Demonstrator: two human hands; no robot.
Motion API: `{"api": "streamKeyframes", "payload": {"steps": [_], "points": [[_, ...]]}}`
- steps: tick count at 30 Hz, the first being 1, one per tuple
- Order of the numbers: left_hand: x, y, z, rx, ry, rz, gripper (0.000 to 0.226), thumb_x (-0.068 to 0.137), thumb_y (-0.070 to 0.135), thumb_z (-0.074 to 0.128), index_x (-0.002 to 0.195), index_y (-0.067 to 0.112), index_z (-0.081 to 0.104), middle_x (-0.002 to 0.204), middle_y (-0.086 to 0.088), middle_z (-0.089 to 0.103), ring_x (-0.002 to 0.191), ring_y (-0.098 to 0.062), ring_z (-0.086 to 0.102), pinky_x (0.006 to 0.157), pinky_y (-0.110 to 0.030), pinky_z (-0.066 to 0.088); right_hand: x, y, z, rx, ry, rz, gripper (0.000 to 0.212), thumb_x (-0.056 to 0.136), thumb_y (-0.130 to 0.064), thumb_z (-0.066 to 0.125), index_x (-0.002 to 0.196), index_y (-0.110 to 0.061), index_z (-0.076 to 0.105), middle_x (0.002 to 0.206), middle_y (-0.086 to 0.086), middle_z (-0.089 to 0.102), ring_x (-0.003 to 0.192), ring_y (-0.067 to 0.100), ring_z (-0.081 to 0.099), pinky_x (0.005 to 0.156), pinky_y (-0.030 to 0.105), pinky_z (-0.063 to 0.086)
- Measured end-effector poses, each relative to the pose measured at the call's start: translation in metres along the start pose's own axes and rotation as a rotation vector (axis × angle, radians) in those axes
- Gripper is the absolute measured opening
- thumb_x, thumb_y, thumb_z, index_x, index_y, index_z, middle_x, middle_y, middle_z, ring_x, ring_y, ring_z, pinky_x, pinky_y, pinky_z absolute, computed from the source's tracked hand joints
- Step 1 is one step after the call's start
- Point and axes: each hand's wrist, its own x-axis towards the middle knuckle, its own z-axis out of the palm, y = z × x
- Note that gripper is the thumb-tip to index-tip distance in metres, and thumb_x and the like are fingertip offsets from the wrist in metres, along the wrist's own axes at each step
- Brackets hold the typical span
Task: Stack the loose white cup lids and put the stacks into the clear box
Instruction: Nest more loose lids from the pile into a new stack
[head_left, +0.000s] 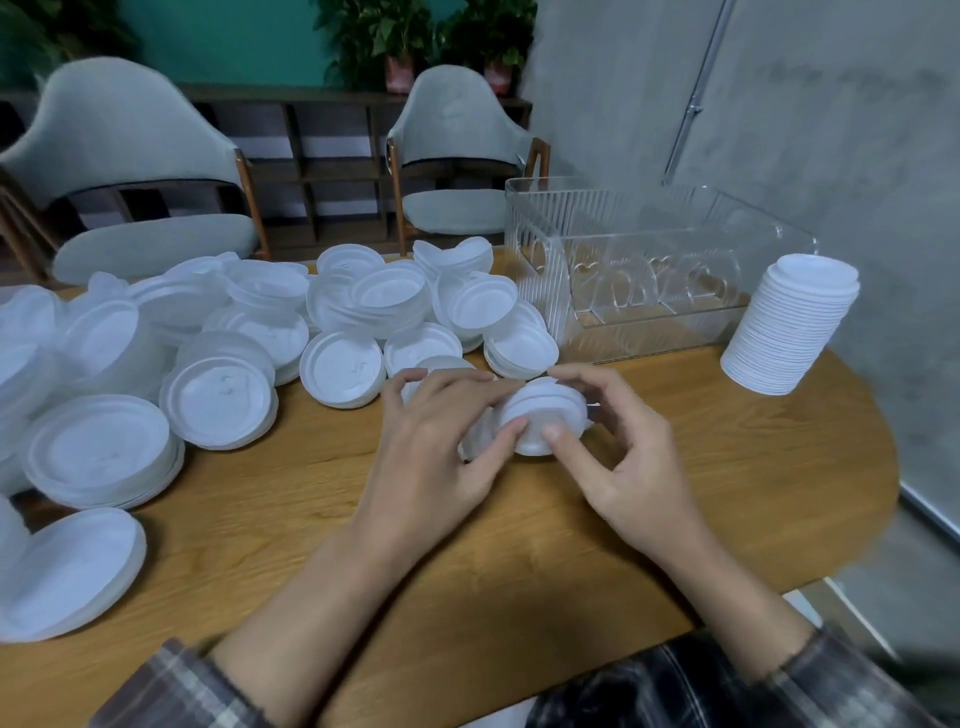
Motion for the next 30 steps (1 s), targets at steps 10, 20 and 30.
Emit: {"api": "streamKeyframes", "payload": {"steps": [10,20,30], "points": [[0.002,0.001,-0.004,0.033,-0.058,-0.183,0.022,0.096,0.047,0.064,0.106,0.032,0.077,0.09,0.02,0.07,0.107,-0.001,0.06,0.122,-0.045,0.014,-0.001,0.006,0.006,-0.289,-0.081,-0.132,0.077,0.075,-0.023,0.095,0.142,-0.013,0.059,0.142,-0.001,0.05,0.136,0.007,0.049,0.112,0.018,0.038],[0.002,-0.005,-0.005,0.229,-0.12,-0.12,0.03,0.09,0.054,0.065,0.104,0.029,0.076,0.107,0.014,0.068,0.113,-0.011,0.062,0.12,-0.053,0.012,-0.024,0.007,-0.013,-0.421,-0.185,0.051,0.07,0.075,-0.053,0.084,0.135,-0.027,0.06,0.128,-0.026,0.057,0.123,0.0,0.049,0.101,0.005,0.032],[0.002,-0.014,-0.007,0.168,-0.151,-0.073,0.048,0.079,0.034,0.084,0.123,0.019,0.07,0.132,-0.002,0.056,0.122,-0.022,0.059,0.107,-0.037,0.038,-0.032,-0.002,-0.017,-0.361,-0.443,0.078,0.064,0.078,-0.036,0.063,0.142,-0.034,0.056,0.149,-0.028,0.045,0.144,-0.001,0.037,0.114,0.015,0.029]]}}
